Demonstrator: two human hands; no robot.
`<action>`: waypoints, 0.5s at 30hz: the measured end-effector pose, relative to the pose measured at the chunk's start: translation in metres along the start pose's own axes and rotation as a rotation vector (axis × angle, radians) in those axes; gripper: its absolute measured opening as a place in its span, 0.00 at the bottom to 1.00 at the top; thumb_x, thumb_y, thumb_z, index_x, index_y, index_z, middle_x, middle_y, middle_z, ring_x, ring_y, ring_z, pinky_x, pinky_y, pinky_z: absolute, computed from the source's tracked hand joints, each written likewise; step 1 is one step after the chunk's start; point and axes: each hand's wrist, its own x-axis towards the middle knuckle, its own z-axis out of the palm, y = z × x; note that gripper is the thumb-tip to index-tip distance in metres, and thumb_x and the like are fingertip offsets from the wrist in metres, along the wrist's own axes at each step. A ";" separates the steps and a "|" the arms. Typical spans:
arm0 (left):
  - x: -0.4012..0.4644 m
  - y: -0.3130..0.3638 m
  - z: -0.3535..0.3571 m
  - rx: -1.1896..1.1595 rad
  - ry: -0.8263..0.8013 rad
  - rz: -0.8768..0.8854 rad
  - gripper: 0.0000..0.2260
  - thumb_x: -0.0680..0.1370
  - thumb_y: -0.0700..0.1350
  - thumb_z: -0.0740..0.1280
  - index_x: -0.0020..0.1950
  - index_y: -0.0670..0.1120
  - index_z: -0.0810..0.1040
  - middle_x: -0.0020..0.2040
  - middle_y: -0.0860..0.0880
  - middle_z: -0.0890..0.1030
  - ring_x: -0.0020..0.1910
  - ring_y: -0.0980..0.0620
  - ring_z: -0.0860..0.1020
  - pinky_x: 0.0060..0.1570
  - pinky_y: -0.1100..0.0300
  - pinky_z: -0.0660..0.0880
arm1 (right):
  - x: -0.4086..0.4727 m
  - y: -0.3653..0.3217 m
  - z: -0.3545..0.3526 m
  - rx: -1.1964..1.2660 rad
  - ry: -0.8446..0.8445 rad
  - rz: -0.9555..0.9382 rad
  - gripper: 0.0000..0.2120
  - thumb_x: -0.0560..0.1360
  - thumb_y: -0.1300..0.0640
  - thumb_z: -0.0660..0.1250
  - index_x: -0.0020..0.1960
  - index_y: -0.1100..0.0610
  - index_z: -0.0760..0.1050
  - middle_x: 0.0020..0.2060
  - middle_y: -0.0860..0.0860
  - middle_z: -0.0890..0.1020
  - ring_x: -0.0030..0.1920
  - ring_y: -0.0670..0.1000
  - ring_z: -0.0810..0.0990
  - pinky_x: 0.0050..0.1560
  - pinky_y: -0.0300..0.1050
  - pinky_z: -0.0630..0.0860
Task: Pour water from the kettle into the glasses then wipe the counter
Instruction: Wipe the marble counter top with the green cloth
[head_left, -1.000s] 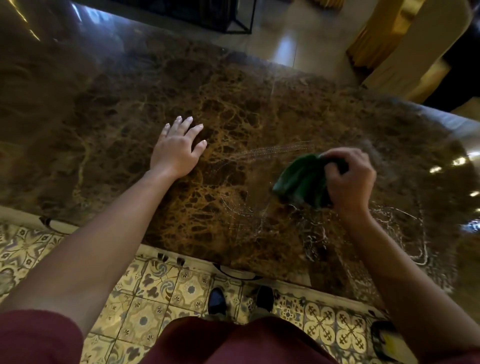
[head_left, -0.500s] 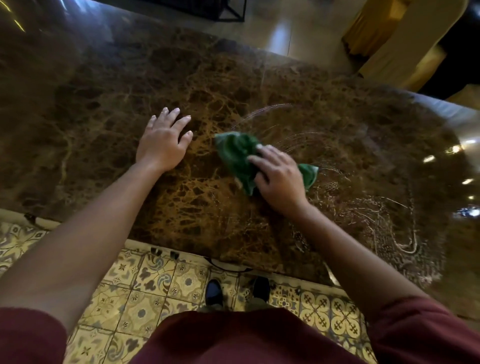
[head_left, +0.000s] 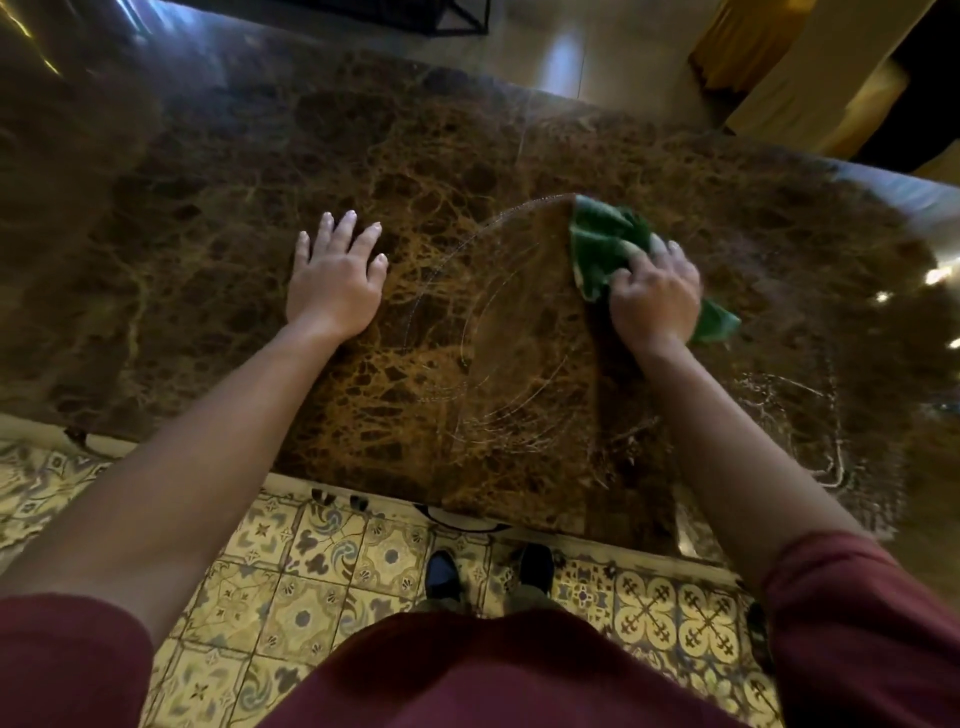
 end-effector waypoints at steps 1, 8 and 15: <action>0.000 0.000 0.000 0.000 -0.006 0.005 0.25 0.85 0.58 0.48 0.82 0.53 0.59 0.83 0.47 0.54 0.83 0.46 0.48 0.80 0.44 0.45 | -0.006 -0.020 0.001 0.008 -0.024 -0.075 0.25 0.82 0.48 0.53 0.76 0.50 0.72 0.79 0.56 0.68 0.80 0.60 0.63 0.80 0.60 0.57; 0.000 -0.001 0.001 -0.002 -0.002 0.001 0.25 0.85 0.57 0.48 0.82 0.53 0.59 0.83 0.47 0.54 0.83 0.47 0.48 0.79 0.44 0.44 | -0.147 -0.018 -0.010 0.054 -0.144 -0.600 0.20 0.82 0.50 0.59 0.72 0.48 0.78 0.77 0.52 0.72 0.80 0.58 0.66 0.81 0.64 0.57; -0.001 0.000 0.004 0.000 0.026 -0.012 0.25 0.85 0.58 0.48 0.82 0.54 0.59 0.83 0.48 0.55 0.83 0.47 0.48 0.80 0.44 0.45 | -0.015 -0.002 -0.005 -0.057 -0.059 -0.026 0.28 0.82 0.45 0.51 0.79 0.50 0.69 0.82 0.56 0.64 0.82 0.60 0.58 0.81 0.61 0.53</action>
